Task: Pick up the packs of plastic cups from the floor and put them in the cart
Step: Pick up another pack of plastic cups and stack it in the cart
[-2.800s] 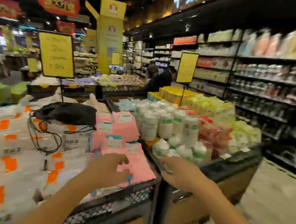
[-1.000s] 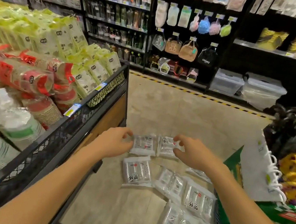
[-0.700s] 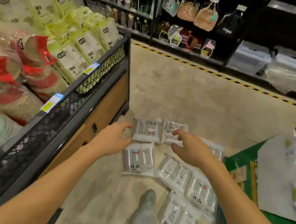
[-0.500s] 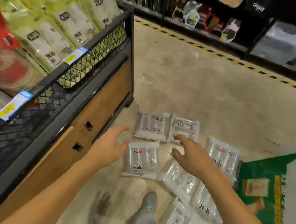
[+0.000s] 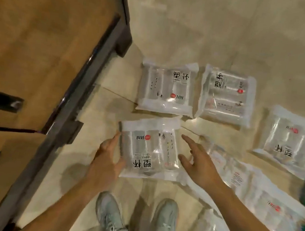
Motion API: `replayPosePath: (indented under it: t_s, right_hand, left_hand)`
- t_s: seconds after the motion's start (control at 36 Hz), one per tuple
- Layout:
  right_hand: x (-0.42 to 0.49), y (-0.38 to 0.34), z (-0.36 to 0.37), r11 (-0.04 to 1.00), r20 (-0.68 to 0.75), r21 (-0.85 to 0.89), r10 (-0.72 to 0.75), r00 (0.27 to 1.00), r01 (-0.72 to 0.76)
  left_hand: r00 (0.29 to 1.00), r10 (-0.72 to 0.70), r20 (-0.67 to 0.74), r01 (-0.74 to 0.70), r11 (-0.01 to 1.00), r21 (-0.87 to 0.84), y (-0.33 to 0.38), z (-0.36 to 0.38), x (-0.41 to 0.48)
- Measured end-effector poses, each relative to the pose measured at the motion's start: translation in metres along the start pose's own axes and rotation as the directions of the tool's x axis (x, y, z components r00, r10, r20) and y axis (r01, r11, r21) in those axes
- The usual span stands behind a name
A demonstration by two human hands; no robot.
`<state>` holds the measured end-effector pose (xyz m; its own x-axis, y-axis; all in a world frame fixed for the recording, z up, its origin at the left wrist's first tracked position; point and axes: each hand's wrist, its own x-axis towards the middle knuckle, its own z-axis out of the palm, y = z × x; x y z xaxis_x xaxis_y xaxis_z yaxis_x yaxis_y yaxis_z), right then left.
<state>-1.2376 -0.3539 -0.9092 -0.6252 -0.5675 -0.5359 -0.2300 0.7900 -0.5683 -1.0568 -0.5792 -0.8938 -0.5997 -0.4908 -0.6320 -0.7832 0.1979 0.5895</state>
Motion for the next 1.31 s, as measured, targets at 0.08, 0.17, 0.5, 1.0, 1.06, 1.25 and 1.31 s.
replayPosePath:
  t_s: [0.08,0.17,0.5,1.0,1.06,1.25,1.31]
  right_hand:
    - [0.048,0.047,0.051,1.000,0.025,-0.008,-0.023,0.999,0.023]
    - [0.091,0.093,0.099,0.997,0.030,-0.055,-0.051,0.998,0.052]
    - [0.104,0.114,0.127,0.993,-0.050,0.093,-0.069,0.996,0.073]
    - [-0.140,-0.271,-0.283,0.976,-0.298,0.108,-0.151,0.943,0.190]
    - [-0.178,-0.318,-0.333,0.972,-0.328,0.086,-0.181,0.927,0.220]
    - [-0.291,-0.458,-0.455,0.951,-0.411,-0.018,-0.289,0.864,0.310]
    - [-0.312,-0.491,-0.477,0.950,-0.414,-0.051,-0.300,0.859,0.307]
  left_hand:
    - [0.996,-0.092,-0.017,0.093,0.990,0.104,-0.046,0.038,0.050]
    - [0.997,-0.070,-0.022,0.072,0.983,0.172,-0.089,0.070,0.094]
    - [0.996,0.084,0.038,-0.085,0.996,0.024,-0.115,0.090,0.118]
    - [0.905,0.385,-0.181,-0.360,0.920,0.158,0.261,-0.254,-0.156]
    - [0.894,0.413,-0.173,-0.386,0.907,0.171,0.300,-0.296,-0.194]
    - [0.835,0.506,-0.217,-0.465,0.859,0.215,0.418,-0.424,-0.328]
    - [0.815,0.537,-0.217,-0.500,0.842,0.205,0.436,-0.455,-0.356]
